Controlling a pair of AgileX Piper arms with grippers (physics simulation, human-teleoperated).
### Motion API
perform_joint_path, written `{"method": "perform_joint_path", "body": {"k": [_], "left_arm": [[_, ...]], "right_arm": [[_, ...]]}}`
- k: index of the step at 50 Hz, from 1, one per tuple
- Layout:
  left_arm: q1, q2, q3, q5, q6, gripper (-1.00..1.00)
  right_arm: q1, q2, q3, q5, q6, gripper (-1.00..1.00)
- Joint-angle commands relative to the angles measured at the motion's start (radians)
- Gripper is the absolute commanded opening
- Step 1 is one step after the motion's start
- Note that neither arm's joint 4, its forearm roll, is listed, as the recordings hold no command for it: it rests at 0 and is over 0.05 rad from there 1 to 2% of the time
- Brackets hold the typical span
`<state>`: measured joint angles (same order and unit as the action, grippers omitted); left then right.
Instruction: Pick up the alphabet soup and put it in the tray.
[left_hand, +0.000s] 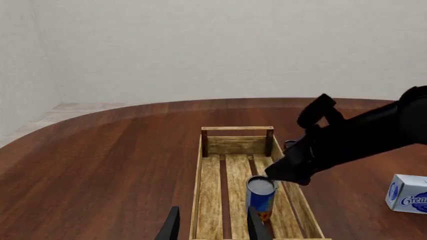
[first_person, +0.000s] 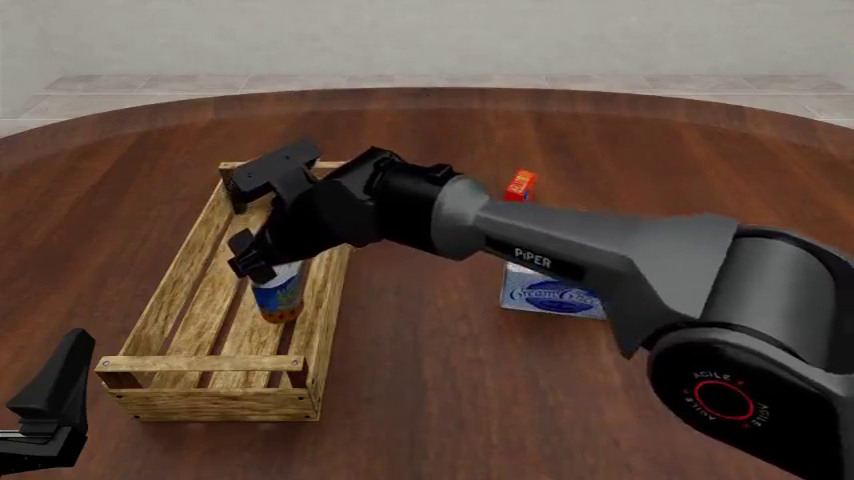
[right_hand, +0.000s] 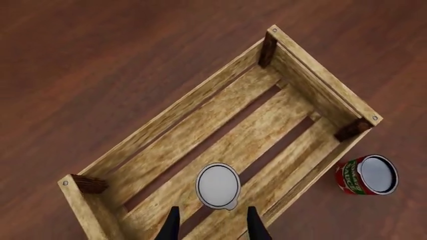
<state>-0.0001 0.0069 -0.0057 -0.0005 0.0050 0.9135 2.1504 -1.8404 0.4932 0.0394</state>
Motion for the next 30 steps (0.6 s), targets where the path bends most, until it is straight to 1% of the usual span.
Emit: {"method": "perform_joint_path", "body": {"k": [1,8,25,30], "left_arm": [[0.0,0.0,0.0,0.0,0.0,1.0],[0.0,0.0,0.0,0.0,0.0,1.0],[0.0,0.0,0.0,0.0,0.0,1.0],[0.0,0.0,0.0,0.0,0.0,1.0]], "right_arm": [[-0.002,-0.103,0.089,-0.008,-0.007,1.0],[-0.003,-0.164,0.142,-0.01,-0.01,1.0],[-0.01,-0.367,0.35,-0.051,-0.003,1.0],[-0.012,-0.409,0.394,-0.064,0.002,1.0]]}}
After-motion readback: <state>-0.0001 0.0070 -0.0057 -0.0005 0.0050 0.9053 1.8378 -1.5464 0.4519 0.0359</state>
